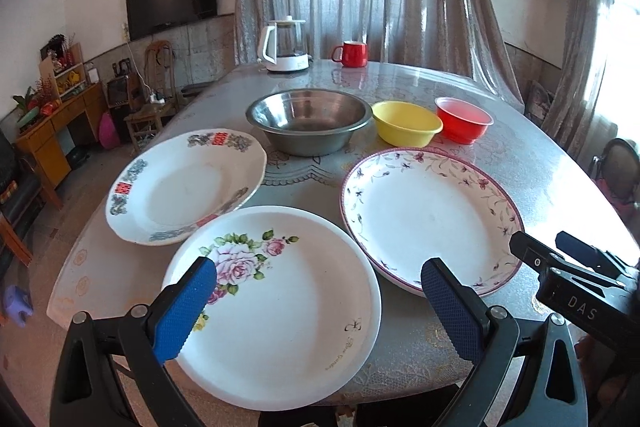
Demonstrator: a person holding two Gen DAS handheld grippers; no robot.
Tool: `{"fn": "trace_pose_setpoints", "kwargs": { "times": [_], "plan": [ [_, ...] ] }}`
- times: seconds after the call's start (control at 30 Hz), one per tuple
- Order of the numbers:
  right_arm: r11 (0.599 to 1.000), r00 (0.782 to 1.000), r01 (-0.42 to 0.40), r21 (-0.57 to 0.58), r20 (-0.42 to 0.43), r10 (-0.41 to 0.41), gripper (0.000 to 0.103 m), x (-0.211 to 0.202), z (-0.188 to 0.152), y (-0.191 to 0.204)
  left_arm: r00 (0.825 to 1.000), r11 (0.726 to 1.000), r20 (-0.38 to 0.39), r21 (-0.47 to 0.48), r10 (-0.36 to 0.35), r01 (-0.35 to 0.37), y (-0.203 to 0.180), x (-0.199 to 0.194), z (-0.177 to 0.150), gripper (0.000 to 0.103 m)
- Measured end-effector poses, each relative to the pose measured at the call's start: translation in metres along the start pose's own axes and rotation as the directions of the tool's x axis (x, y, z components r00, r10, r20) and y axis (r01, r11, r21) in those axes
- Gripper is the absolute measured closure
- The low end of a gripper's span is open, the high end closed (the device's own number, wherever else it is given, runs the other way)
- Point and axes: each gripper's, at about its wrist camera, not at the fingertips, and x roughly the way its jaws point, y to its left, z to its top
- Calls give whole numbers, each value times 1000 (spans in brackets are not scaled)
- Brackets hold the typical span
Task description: Organize plates and bowls
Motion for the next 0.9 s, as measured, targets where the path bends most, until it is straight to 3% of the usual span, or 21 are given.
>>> {"fn": "trace_pose_setpoints", "kwargs": {
  "times": [0.17, 0.27, 0.4, 0.47, 0.53, 0.63, 0.7, 0.77, 0.9],
  "plan": [
    [994, 995, -58, 88, -80, 65, 52, 15, 3, -23, 996, 996, -62, 69, -58, 63, -3, 21, 22, 0],
    [989, 989, -87, 121, -108, 101, 64, 24, 2, -31, 988, 993, -111, 43, -107, 113, 2, 33, 37, 0],
    [987, 985, -112, 114, -121, 125, 71, 28, 1, -32, 966, 982, -179, 4, -186, 190, 7, 55, 56, 6],
    [985, 982, -130, 109, -125, 144, 74, 30, 0, -31, 960, 977, -194, 22, -204, 212, 4, 64, 64, 21],
    [986, 980, -135, 102, -133, 148, 75, 33, 0, -30, 951, 970, -210, 28, -229, 240, 1, 73, 69, 24],
    [980, 973, -159, 116, -147, 175, 75, 37, 0, -31, 943, 966, -243, 65, -228, 250, -7, 84, 73, 44],
    [979, 972, -162, 124, -151, 180, 75, 40, 1, -33, 938, 963, -264, 86, -225, 255, -12, 94, 75, 50],
    [977, 970, -169, 131, -154, 188, 75, 42, 2, -35, 931, 964, -298, 96, -212, 250, -14, 106, 76, 70],
    [970, 962, -192, 147, -166, 215, 75, 47, 3, -37, 919, 965, -342, 96, -199, 244, -15, 126, 78, 74]
  ]
}}
